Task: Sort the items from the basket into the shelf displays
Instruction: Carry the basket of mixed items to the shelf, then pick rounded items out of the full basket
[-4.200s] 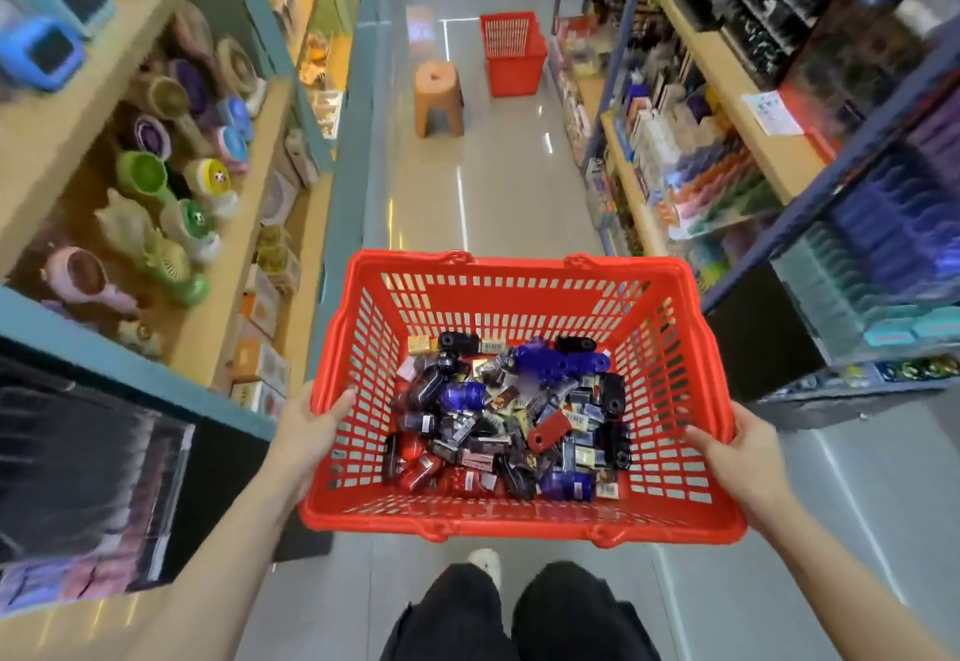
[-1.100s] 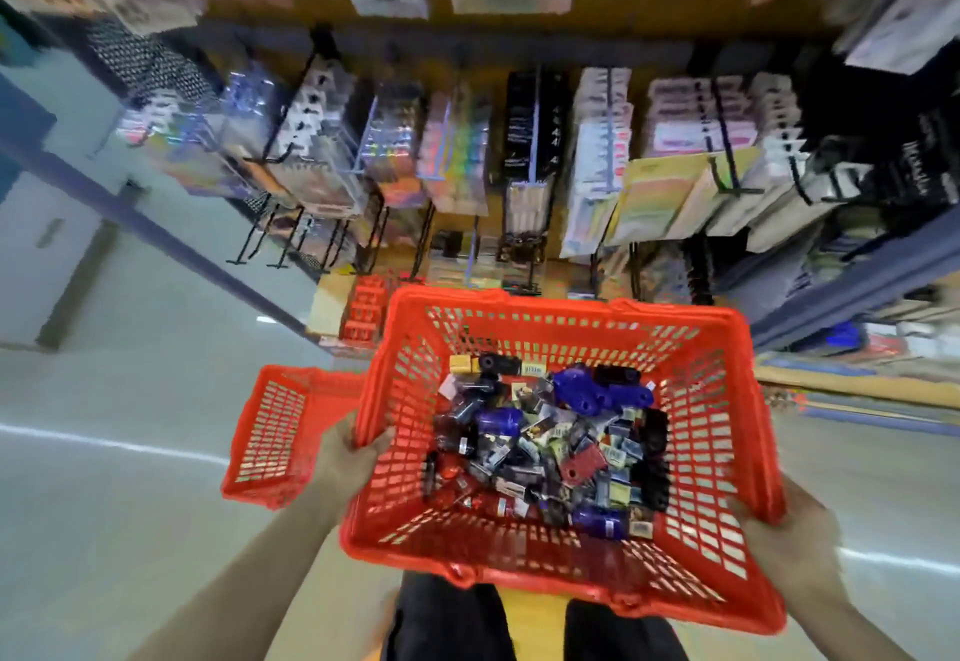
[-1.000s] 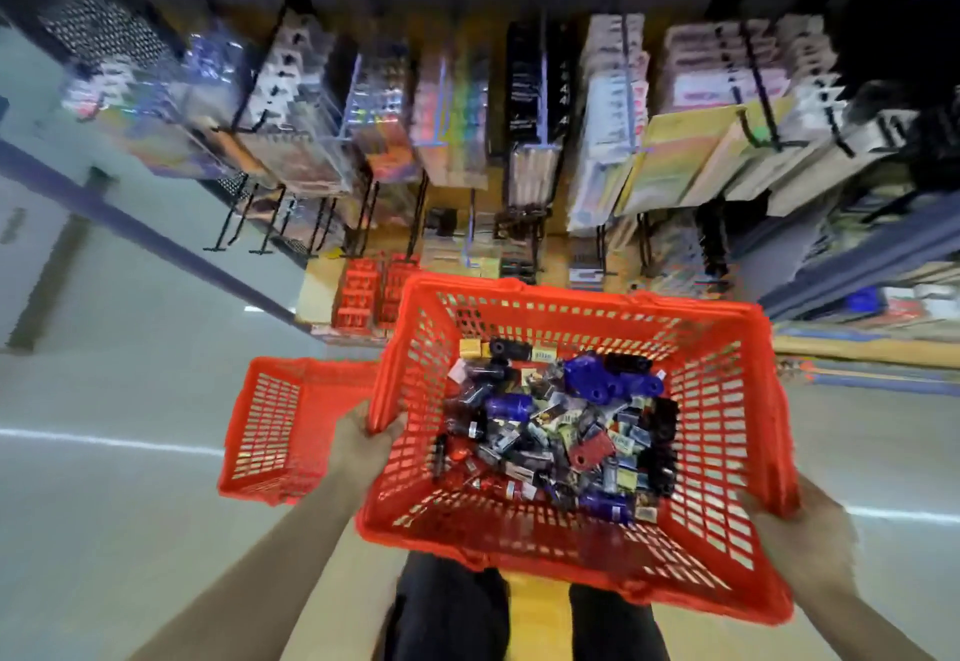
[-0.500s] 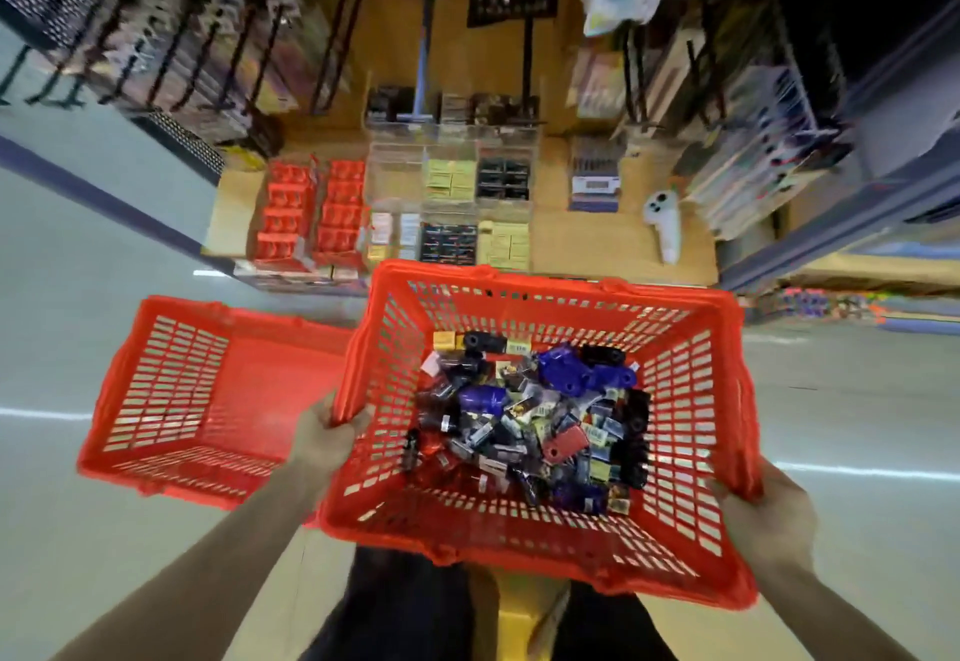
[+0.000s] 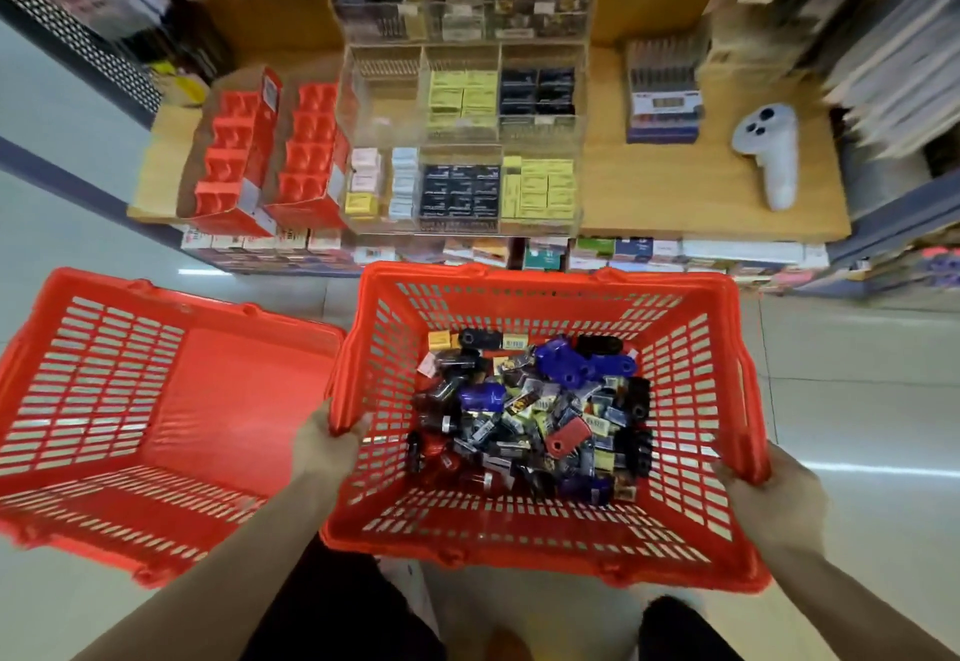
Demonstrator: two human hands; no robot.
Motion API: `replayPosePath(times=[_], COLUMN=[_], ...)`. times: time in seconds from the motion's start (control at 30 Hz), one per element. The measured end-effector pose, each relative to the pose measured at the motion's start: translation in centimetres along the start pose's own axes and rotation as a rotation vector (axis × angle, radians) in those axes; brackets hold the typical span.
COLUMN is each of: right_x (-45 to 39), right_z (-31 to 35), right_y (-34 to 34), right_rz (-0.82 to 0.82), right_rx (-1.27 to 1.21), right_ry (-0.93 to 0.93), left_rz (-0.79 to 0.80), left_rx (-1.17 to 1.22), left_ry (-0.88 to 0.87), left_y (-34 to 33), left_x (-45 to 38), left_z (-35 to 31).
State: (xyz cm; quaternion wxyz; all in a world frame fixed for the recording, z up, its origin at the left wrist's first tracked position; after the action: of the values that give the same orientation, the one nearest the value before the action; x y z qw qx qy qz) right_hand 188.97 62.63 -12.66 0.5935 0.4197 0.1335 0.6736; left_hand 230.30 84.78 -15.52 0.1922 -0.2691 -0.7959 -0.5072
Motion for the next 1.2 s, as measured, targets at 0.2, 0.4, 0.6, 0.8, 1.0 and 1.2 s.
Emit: replayPosePath(times=[0.2, 0.4, 0.6, 0.8, 1.0, 1.2], right_x=[-1.9, -3.3, -3.8, -2.8, -2.3, -1.6], right_z=[0.2, 1.7, 1.8, 2.4, 3.0, 4.6], right_y=[-3.4, -5.6, -5.8, -5.8, -6.5, -6.7], right_rz=[-0.022, -0.021, -0.022, -0.041, -0.088, -0.111], right_rx=[-0.053, -0.089, -0.092, -0.137, -0.075, 0.027], right_ry=[0.057, 0.099, 0.224, 0.269, 0.222, 0.068], left_rz=[-0.067, -0.095, -0.139, -0.151, -0.140, 0.062], left_rx=[0.011, -0.012, -0.097, -0.064, -0.043, -0.163], left_ry=[-0.050, -0.088, -0.195, -0.346, -0.397, -0.379], left_y=[0.6, 1.3, 1.4, 1.7, 1.4, 2.4], left_x=[-3.0, -5.8, -6.9, -6.4, -7.3, -7.4], left_z=[-0.1, -0.2, -0.6, -2.1, -2.4, -2.7])
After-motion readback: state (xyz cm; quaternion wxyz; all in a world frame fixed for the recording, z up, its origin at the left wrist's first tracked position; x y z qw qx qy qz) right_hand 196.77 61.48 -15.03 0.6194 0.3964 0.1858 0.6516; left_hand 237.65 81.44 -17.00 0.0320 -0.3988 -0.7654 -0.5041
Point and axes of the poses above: each hand's wrist, its own x-axis away from the middle knuckle, its own y-axis out of the back of the hand, z = x × y, the point moved 4 cm from there along -x, towards the middle knuckle, and after that the axes turned 13 degrees about -x, right-handed, at the moved point
